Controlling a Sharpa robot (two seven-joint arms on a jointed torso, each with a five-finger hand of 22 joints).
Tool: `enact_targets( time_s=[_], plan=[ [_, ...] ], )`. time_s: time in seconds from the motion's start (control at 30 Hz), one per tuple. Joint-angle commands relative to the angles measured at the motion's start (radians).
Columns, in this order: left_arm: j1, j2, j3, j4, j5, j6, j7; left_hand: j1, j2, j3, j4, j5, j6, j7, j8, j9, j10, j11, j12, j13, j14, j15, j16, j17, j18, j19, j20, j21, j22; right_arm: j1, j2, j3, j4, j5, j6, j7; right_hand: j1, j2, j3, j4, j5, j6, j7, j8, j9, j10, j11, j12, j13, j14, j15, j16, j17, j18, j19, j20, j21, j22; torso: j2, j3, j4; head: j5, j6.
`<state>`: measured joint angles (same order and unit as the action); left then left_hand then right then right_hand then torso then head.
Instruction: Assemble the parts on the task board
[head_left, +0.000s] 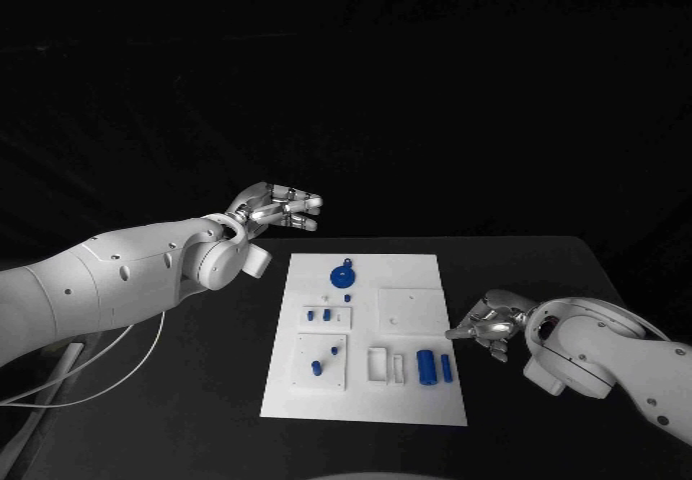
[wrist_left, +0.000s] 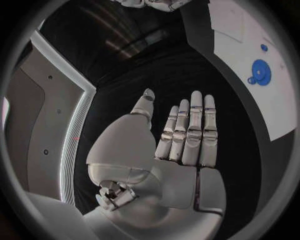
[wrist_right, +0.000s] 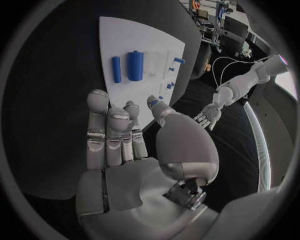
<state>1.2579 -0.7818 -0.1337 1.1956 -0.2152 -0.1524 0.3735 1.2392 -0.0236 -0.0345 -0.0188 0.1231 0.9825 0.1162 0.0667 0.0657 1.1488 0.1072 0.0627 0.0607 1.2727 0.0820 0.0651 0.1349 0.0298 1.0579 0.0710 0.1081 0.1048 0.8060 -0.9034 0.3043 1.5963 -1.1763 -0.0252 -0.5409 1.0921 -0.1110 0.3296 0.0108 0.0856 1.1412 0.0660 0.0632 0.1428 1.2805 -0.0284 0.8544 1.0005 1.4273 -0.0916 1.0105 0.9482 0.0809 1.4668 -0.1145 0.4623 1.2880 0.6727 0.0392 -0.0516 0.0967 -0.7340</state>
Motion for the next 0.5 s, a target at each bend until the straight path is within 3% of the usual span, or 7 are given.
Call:
enact_targets(
  time_s=[0.03, 0.1, 0.13, 0.17, 0.2, 0.23, 0.5],
  plan=[
    [0.000, -0.005, 0.001, 0.010, 0.046, 0.015, 0.021, -0.009, -0.004, 0.001, 0.008, -0.008, 0.007, -0.002, -0.001, 0.001, 0.009, -0.001, -0.002, 0.001, -0.003, 0.001, 0.001, 0.000, -0.011, 0.002, -0.002, 0.006, -0.002, 0.000, 0.003, 0.001, -0.005, 0.054, 0.067, -0.095, 0.002, -0.009, -0.030, 0.015, 0.017, 0.029, -0.011, 0.005, 0.051, 0.007, -0.005, 0.009, 0.031, 0.008, 0.001, 0.002, 0.023, -0.008, 0.033, 0.002, -0.006, 0.001, -0.004, -0.0031, -0.0050, 0.001, -0.009],
    [0.000, -0.009, 0.000, 0.014, 0.050, 0.013, 0.021, -0.018, -0.009, 0.000, 0.016, -0.023, 0.004, 0.000, -0.001, 0.001, 0.009, 0.003, -0.002, 0.001, -0.007, 0.003, 0.001, 0.000, -0.010, 0.003, -0.001, 0.005, -0.003, 0.000, 0.009, 0.000, -0.013, 0.062, 0.082, -0.124, -0.006, -0.012, -0.036, 0.031, 0.015, 0.033, -0.016, 0.003, 0.127, 0.009, -0.009, -0.006, 0.039, 0.010, -0.004, -0.007, 0.036, -0.012, 0.034, -0.005, -0.012, 0.001, -0.005, -0.0060, -0.0037, 0.003, -0.016],
    [0.000, -0.010, 0.000, 0.015, 0.050, 0.013, 0.022, -0.029, -0.016, -0.001, 0.026, -0.066, 0.002, 0.004, -0.001, 0.001, 0.008, 0.007, -0.001, 0.001, -0.009, 0.005, 0.001, 0.000, -0.009, 0.002, 0.000, 0.005, -0.004, 0.000, 0.012, 0.000, -0.016, 0.066, 0.088, -0.133, -0.011, -0.013, -0.033, 0.038, 0.011, 0.029, -0.017, 0.002, 0.157, 0.010, -0.012, -0.010, 0.043, 0.012, -0.006, -0.008, 0.044, -0.012, 0.036, -0.006, -0.011, 0.002, -0.004, -0.0075, -0.0047, 0.007, -0.018],
    [0.000, -0.011, 0.000, 0.017, 0.050, 0.013, 0.023, -0.050, -0.037, -0.007, 0.041, -0.074, 0.000, 0.009, -0.001, 0.000, 0.008, 0.009, -0.002, 0.000, -0.011, 0.006, 0.000, -0.002, -0.010, 0.001, 0.000, 0.004, -0.005, 0.000, 0.015, -0.001, -0.018, 0.070, 0.093, -0.140, -0.012, -0.013, -0.030, 0.040, 0.010, 0.026, -0.019, 0.002, 0.181, 0.012, -0.012, -0.012, 0.048, 0.013, -0.007, -0.009, 0.050, -0.012, 0.036, -0.006, -0.011, 0.003, -0.004, -0.0087, -0.0044, 0.007, -0.019],
    [0.000, -0.012, 0.000, 0.019, 0.049, 0.013, 0.024, -0.069, -0.078, 0.019, 0.085, -0.076, -0.002, 0.007, -0.001, 0.000, 0.008, 0.009, -0.002, 0.000, -0.016, 0.007, 0.001, -0.009, -0.013, -0.004, 0.000, -0.001, -0.007, 0.000, 0.019, -0.001, -0.019, 0.074, 0.097, -0.145, -0.013, -0.014, -0.027, 0.044, 0.010, 0.022, -0.019, 0.002, 0.204, 0.014, -0.011, -0.013, 0.053, 0.015, -0.006, -0.010, 0.056, -0.013, 0.037, -0.006, -0.007, 0.005, -0.004, -0.0083, -0.0055, 0.007, -0.019],
    [0.000, -0.012, 0.000, 0.020, 0.048, 0.012, 0.025, -0.070, -0.092, 0.027, 0.108, -0.075, -0.002, 0.009, -0.001, 0.000, 0.008, 0.009, -0.002, 0.000, -0.018, 0.008, 0.000, -0.013, -0.015, -0.004, 0.000, -0.002, -0.008, 0.000, 0.023, -0.002, -0.021, 0.077, 0.099, -0.149, -0.014, -0.016, -0.024, 0.047, 0.009, 0.017, -0.017, 0.002, 0.223, 0.016, -0.010, -0.012, 0.060, 0.016, -0.006, -0.012, 0.062, -0.013, 0.037, -0.006, -0.008, 0.006, -0.004, -0.0092, -0.0062, 0.007, -0.021],
    [0.000, -0.010, 0.000, 0.028, 0.045, 0.015, 0.029, -0.048, -0.090, 0.000, 0.149, -0.074, -0.004, 0.010, -0.001, 0.001, 0.005, 0.013, -0.002, 0.000, -0.090, 0.029, -0.003, -0.039, -0.007, -0.026, 0.020, -0.019, -0.018, 0.000, 0.051, -0.008, -0.025, 0.075, 0.096, -0.164, -0.019, -0.019, -0.014, 0.054, 0.008, -0.004, -0.014, 0.000, 0.264, 0.020, -0.008, -0.016, 0.084, 0.021, -0.005, -0.023, 0.082, -0.011, 0.038, -0.004, -0.008, 0.012, -0.002, -0.0134, -0.0064, 0.008, -0.028]
  ],
)
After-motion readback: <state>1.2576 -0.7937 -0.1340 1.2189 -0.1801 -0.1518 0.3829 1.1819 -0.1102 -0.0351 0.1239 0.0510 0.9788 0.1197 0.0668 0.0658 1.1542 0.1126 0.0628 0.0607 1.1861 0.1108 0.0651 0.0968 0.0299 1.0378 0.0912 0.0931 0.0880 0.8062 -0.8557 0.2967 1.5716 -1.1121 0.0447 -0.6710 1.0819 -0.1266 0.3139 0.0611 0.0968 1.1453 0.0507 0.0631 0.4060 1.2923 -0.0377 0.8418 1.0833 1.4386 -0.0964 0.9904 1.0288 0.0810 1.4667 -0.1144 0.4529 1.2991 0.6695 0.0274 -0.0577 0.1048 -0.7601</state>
